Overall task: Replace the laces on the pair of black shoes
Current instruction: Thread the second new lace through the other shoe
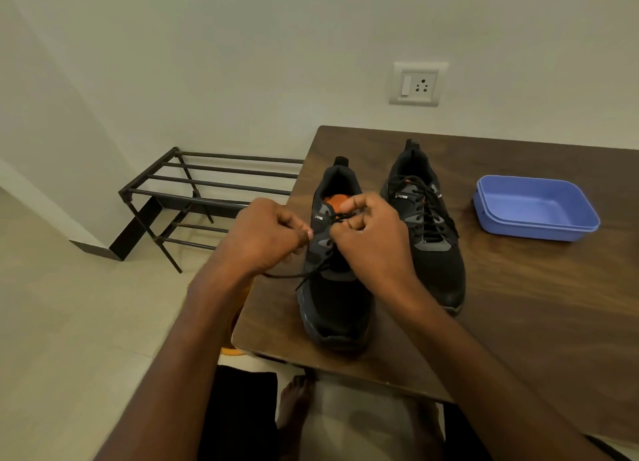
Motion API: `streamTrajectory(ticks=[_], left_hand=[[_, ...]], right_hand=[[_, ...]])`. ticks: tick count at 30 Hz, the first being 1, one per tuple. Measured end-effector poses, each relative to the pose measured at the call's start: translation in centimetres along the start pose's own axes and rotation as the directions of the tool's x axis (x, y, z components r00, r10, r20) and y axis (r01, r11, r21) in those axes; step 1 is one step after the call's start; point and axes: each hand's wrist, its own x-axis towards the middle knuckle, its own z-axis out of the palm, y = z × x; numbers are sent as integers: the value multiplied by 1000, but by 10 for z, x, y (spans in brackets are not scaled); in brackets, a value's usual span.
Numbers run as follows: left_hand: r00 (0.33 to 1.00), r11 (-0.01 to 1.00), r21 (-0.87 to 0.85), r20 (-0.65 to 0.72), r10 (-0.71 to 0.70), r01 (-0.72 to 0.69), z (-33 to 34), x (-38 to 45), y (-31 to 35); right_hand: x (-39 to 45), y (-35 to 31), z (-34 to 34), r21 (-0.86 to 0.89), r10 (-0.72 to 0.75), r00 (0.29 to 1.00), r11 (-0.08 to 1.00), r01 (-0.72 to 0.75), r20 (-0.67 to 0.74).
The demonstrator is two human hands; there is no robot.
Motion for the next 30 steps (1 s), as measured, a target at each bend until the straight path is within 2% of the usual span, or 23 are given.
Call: streamTrajectory(ticks=[2,4,5,6,7,9,10,12,14,16,18,22,26,30], left_hand=[[999,990,-134,-19,-46,43,-5,-2,0],[996,923,-386,-75,-48,16,-6,-2,4],[994,891,-452,-112,-12,-40,-3,-1,7],[988,896,-431,-142,56,-112,1,-1,12],[977,924,-332,-158,146,-191,4,0,15],[943,940,-104,-114,314,-326,10,3,19],[937,937,-48,-69,343,-346,12,4,18],[944,944,-45,6,329,-328,13,4,15],[936,935,-52,23,352,-351,15,4,11],[908,908,-3,-19,419,-419,20,6,8],[871,878,54,-109,479,-476,28,9,6],[814,853,148,-255,522,-500,42,17,5],[725,811,253,-364,584,-527,45,19,7],[745,803,275,-302,594,-529,42,20,6]], right_hand=[[1,-8,-9,257,120,988,956,-143,100],[0,-11,-17,347,104,971,921,-175,215],[0,-11,-20,316,32,971,943,-108,239],[-1,-11,-21,248,-74,969,969,14,236],[-1,-9,-22,149,-201,955,974,171,219],[1,-8,-26,-69,-452,873,880,470,185],[2,-8,-28,-134,-547,822,813,567,157],[5,-10,-33,-115,-630,775,768,630,42],[11,-9,-35,-38,-614,787,790,613,-68],[16,-5,-32,7,-558,822,827,562,-118],[20,-2,-27,61,-490,862,864,500,-128],[30,0,-21,210,-253,960,938,274,-124],[40,8,-21,136,-151,988,978,156,-44],[40,12,-20,79,-187,981,980,183,51]])
